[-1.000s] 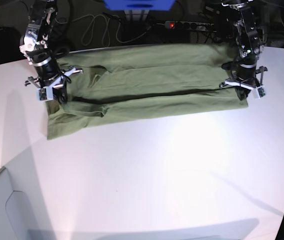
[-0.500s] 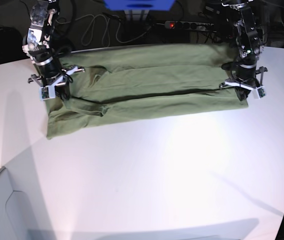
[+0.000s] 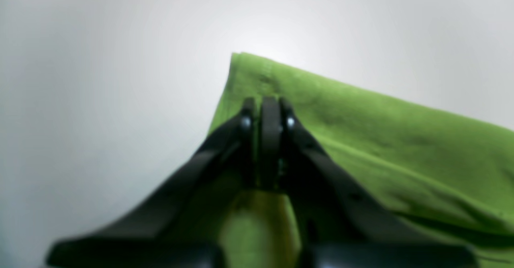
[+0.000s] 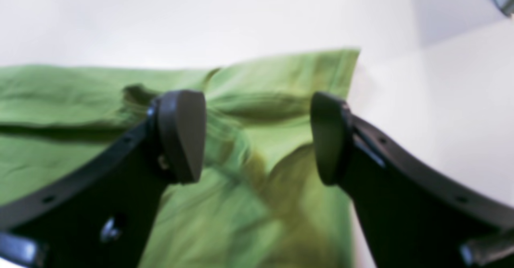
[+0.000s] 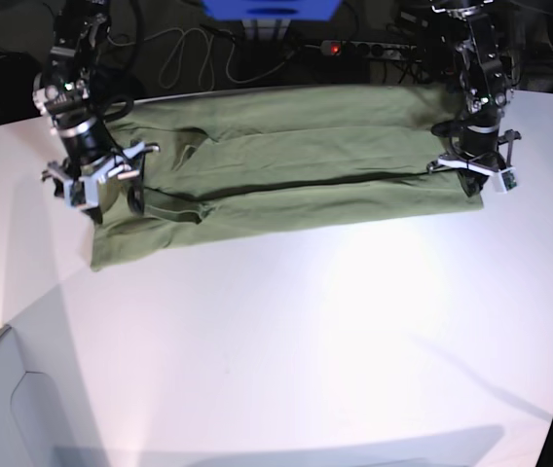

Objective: Fold the T-shirt properly
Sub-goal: 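Lower the folded hem onto the shirt near the collar with both grippers, then pull the right gripper's held corner outward to straighten the fold, then drag the left gripper's held end of the shirt outward to stretch it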

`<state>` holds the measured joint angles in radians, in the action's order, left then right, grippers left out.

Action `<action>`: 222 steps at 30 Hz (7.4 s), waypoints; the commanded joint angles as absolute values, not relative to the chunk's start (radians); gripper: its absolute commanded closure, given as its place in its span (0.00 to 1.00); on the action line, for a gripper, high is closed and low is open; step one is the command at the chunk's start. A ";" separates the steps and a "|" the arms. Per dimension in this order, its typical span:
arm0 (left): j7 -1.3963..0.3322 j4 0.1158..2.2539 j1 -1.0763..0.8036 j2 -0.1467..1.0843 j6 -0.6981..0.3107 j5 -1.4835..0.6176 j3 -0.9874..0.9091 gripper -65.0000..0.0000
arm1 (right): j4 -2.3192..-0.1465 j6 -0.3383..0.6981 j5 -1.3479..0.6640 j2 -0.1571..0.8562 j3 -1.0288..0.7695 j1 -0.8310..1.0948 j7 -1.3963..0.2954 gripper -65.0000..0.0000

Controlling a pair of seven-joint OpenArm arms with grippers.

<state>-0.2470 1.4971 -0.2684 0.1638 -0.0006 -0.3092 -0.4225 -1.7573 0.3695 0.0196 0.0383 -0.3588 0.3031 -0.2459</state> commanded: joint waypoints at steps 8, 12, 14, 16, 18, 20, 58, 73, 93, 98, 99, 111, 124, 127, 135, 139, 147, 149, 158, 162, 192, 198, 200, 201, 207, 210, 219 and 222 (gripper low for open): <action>-0.225 1.633 -0.306 0.174 0.002 -0.312 -0.432 0.63 | -1.607 0.377 0.005 0.093 -0.361 0.127 -0.214 0.52; -0.225 1.676 -0.323 0.174 0.004 -0.312 -0.432 0.63 | -1.489 0.377 0.008 0.111 -0.361 0.071 -0.214 0.87; -0.225 1.684 -0.325 0.173 0.004 -0.312 -0.432 0.63 | -1.437 0.377 0.008 0.124 -0.361 0.047 -0.214 1.00; -0.225 1.676 -0.325 0.163 0.004 -0.312 -0.432 0.63 | -1.388 0.377 0.008 0.128 -0.360 0.024 -0.213 0.98; -0.225 1.675 -0.321 0.151 0.002 -0.311 -0.432 0.63 | -1.342 0.377 0.008 0.140 -0.360 -0.002 -0.208 1.00; -0.225 1.673 -0.317 0.147 0.002 -0.311 -0.429 0.63 | -1.300 0.377 0.008 0.150 -0.357 -0.033 -0.208 1.00; -0.223 1.693 -0.371 0.140 0.005 -0.311 -0.433 0.63 | -1.337 0.374 0.005 0.211 -0.427 -0.105 -0.214 1.00; -0.226 1.616 -0.277 0.139 0.007 -0.306 -0.446 0.63 | -1.635 0.377 0.008 0.116 -0.318 0.082 -0.476 1.00; -0.226 1.518 -0.236 0.139 0.008 -0.309 -0.446 0.63 | -1.644 0.377 0.010 0.117 -0.321 0.101 -0.476 1.00; -0.226 1.517 -0.236 0.139 0.008 -0.309 -0.446 0.70 | -1.643 0.377 0.010 0.119 -0.323 0.101 -0.476 1.00; -0.226 1.515 -0.236 0.139 0.007 -0.311 -0.446 0.73 | -1.641 0.377 0.010 0.119 -0.323 0.101 -0.476 1.00; -0.225 1.509 -0.243 0.139 0.007 -0.312 -0.453 1.00 | -1.641 0.377 0.010 0.119 -0.325 0.101 -0.476 1.00; -0.225 1.641 -0.306 0.104 0.007 -0.312 -0.455 1.00 | -1.641 0.377 0.010 0.116 -0.325 0.101 -0.476 1.00; -0.225 1.672 -0.332 0.082 0.007 -0.311 -0.455 1.00 | -1.646 0.377 0.010 0.116 -0.325 0.101 -0.476 1.00; -0.223 1.689 -0.387 0.081 0.004 -0.311 -0.455 1.00 | -1.647 0.377 0.008 0.116 -0.323 0.101 -0.476 1.00; -0.223 1.684 -0.387 0.085 0.002 -0.311 -0.455 1.00 | -1.647 0.377 0.008 0.114 -0.320 0.102 -0.476 1.00; -0.223 1.695 -0.387 0.087 0.007 -0.311 -0.455 0.90 | -1.647 0.377 0.007 0.114 -0.323 0.113 -0.476 1.00; -0.223 1.695 -0.390 0.087 0.004 -0.311 -0.455 0.90 | -1.647 0.377 0.007 0.114 -0.325 0.113 -0.476 1.00; -0.223 1.750 -0.421 0.085 0.002 -0.312 -0.478 0.90 | -1.649 0.377 0.007 0.119 -0.325 0.113 -0.476 1.00; -0.225 1.787 -0.380 0.085 0.005 -0.311 -0.493 0.90 | -1.649 0.377 0.007 0.119 -0.325 0.113 -0.476 1.00; -0.604 1.781 -0.180 -0.054 0.010 -0.127 -0.420 0.90 | -1.647 0.377 0.010 0.119 -0.325 0.128 -0.478 1.00; -0.604 1.765 -0.154 -0.108 0.010 -0.127 -0.424 0.90 | -1.647 0.377 0.010 0.119 -0.325 0.143 -0.478 1.00; -0.604 1.758 -0.153 -0.120 0.012 -0.130 -0.464 0.90 | -1.647 0.377 0.010 0.119 -0.325 0.147 -0.478 1.00; -0.604 1.745 -0.151 -0.136 0.012 -0.131 -0.489 0.90 | -1.647 0.377 0.010 0.119 -0.325 0.147 -0.478 1.00; -0.604 1.692 -0.125 -0.143 0.012 -0.133 -0.567 0.90 | -1.647 0.377 0.010 0.120 -0.325 0.148 -0.478 1.00; -0.605 1.696 -0.134 -0.148 0.012 -0.134 -0.590 0.90 | -1.647 0.377 0.010 0.120 -0.325 0.148 -0.478 1.00; -0.659 1.830 -0.231 -0.157 0.008 -0.142 -0.680 0.90 | -1.644 0.377 0.010 0.120 -0.325 0.147 -0.478 1.00; -0.707 1.874 -0.248 -0.157 0.007 -0.203 -0.737 0.90 | -1.644 0.377 0.010 0.117 -0.320 0.145 -0.478 1.00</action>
<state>-0.7181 1.8565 -0.2417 -0.1604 0.0132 -0.2016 -0.7383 -1.6279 0.3695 0.0231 0.1123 -0.3191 0.1558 -0.5022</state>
